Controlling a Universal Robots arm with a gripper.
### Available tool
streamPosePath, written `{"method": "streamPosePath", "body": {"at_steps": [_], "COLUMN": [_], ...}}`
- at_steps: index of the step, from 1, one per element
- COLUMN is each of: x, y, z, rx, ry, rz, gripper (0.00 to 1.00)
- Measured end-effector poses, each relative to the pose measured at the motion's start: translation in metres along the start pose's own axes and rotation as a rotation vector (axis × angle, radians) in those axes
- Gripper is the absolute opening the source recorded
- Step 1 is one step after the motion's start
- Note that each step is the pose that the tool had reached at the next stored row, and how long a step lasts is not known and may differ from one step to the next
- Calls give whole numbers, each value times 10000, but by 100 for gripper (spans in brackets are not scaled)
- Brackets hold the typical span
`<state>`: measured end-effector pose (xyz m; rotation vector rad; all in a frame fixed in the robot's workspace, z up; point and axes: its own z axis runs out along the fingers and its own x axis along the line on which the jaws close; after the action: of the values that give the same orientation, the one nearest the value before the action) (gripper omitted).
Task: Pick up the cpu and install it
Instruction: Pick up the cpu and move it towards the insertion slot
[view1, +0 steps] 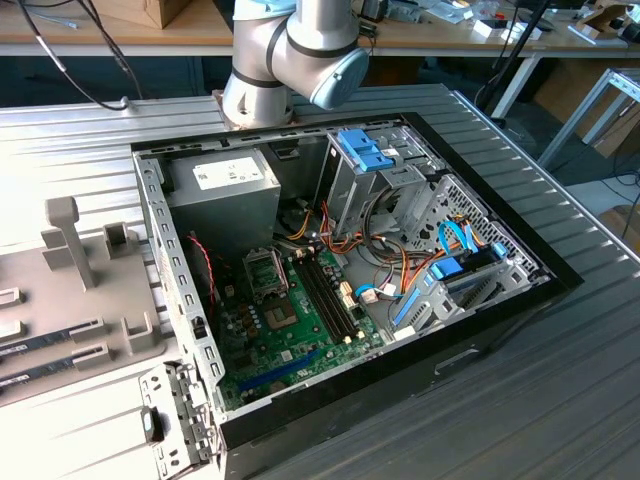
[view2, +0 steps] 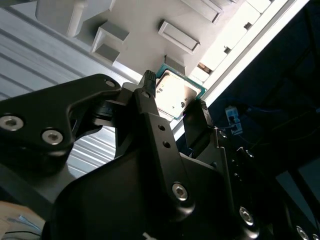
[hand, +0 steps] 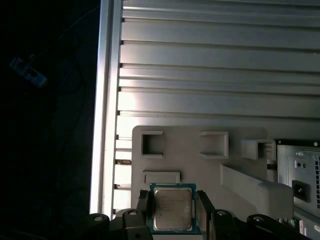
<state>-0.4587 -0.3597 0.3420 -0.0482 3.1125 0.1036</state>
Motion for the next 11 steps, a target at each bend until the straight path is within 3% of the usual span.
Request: {"method": "streamPosePath", "body": {"at_steps": [11], "x": [-4], "y": [10], "z": [-143], "rx": [-1], "ry": [0], "rz": [0], "gripper": [47]}}
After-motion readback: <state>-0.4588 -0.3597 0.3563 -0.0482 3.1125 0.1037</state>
